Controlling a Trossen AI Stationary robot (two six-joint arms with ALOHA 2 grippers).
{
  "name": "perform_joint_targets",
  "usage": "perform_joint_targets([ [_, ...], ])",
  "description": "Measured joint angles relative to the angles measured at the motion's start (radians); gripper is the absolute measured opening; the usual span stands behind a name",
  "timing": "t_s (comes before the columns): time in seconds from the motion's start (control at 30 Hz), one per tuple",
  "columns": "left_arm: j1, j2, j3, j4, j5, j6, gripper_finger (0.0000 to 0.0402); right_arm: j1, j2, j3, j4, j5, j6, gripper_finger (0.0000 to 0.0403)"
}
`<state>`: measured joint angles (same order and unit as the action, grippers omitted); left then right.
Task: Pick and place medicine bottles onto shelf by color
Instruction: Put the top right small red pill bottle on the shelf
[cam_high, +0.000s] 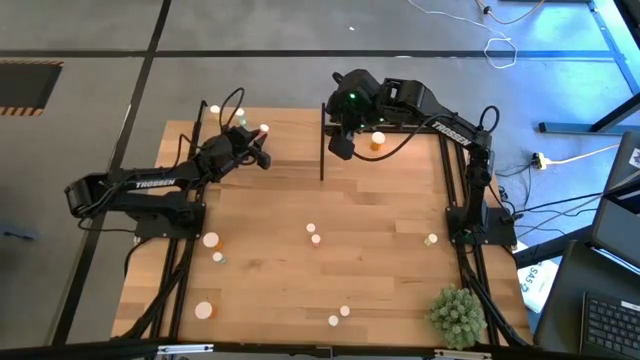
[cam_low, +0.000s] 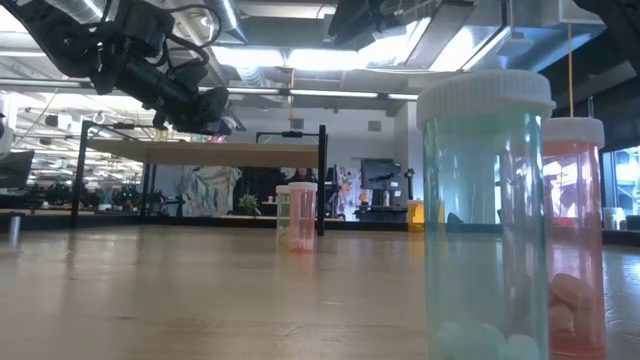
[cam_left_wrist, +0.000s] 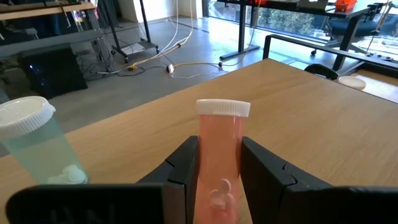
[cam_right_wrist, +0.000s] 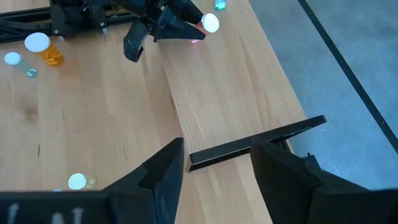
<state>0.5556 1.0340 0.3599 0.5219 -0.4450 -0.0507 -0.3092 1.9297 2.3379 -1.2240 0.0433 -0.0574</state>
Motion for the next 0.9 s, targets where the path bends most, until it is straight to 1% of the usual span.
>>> perform_joint_targets([
  [0.4,0.000,0.000,0.000,-0.012,0.000,0.001,0.0096,0.000,0.000,0.000,0.000,-0.001,0.000,0.0187],
  [0.77,0.000,0.001,-0.002,-0.038,0.001,0.008,0.0126,0.000,0.000,0.000,0.000,-0.002,0.000,0.0187],
  [0.9,0.000,0.001,-0.002,-0.048,0.001,0.008,0.0130,0.000,0.000,0.000,-0.001,-0.002,0.000,0.0187],
])
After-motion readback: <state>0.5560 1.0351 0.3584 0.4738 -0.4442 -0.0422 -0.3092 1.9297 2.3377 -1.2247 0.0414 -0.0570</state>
